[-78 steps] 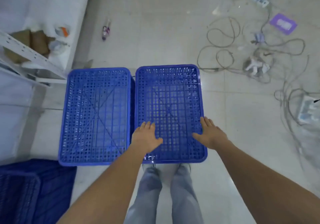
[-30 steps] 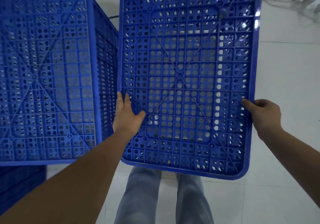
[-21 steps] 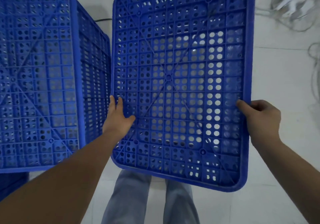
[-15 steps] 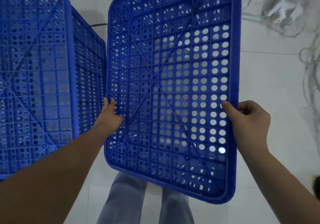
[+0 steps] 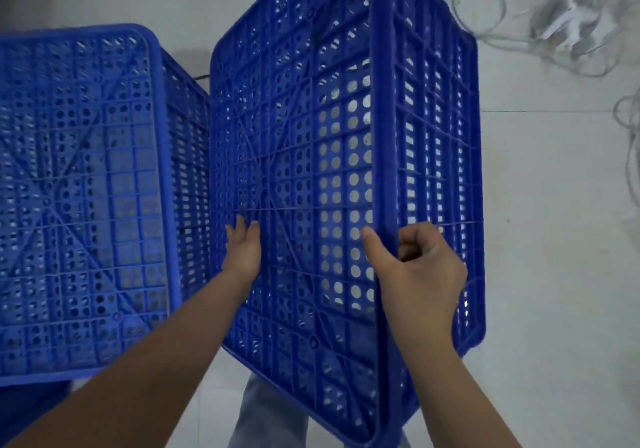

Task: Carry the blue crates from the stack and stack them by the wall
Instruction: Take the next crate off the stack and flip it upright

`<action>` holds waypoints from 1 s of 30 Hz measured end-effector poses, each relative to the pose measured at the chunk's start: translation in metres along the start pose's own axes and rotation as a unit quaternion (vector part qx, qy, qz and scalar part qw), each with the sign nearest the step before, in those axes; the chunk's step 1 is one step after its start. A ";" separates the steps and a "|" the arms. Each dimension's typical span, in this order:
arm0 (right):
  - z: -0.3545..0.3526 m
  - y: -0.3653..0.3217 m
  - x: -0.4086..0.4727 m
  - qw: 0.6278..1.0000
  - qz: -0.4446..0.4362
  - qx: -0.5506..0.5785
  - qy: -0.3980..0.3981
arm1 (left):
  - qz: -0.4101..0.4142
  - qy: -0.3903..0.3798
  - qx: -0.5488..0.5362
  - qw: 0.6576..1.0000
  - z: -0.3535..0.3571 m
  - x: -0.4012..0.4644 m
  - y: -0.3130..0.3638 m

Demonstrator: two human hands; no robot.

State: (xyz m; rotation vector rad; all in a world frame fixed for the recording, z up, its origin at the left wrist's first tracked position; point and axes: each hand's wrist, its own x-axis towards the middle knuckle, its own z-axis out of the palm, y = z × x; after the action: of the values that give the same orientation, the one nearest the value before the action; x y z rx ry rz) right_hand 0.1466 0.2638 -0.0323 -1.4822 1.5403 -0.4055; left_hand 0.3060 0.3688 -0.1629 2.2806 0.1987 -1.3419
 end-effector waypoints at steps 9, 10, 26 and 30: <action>0.018 -0.006 -0.007 0.998 -0.038 -0.058 -0.001 | -0.066 -0.107 -0.036 0.991 -0.001 0.007 0.011; 0.023 -0.006 -0.008 0.997 -0.045 -0.064 -0.002 | -0.076 -0.117 -0.043 0.989 0.001 0.006 0.012; 0.132 0.041 -0.032 0.951 -0.154 -0.265 -0.037 | 0.063 -0.144 -0.330 0.931 0.011 -0.038 -0.002; 0.147 0.045 -0.035 0.953 -0.136 -0.264 -0.059 | 0.086 -0.119 -0.266 0.953 -0.006 -0.036 0.003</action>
State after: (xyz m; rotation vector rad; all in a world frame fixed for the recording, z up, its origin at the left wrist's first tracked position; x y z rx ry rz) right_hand 0.2287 0.3574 -0.1285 -2.1054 1.4130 -0.0511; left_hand 0.2934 0.3735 -0.1285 1.6389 0.2388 -1.2717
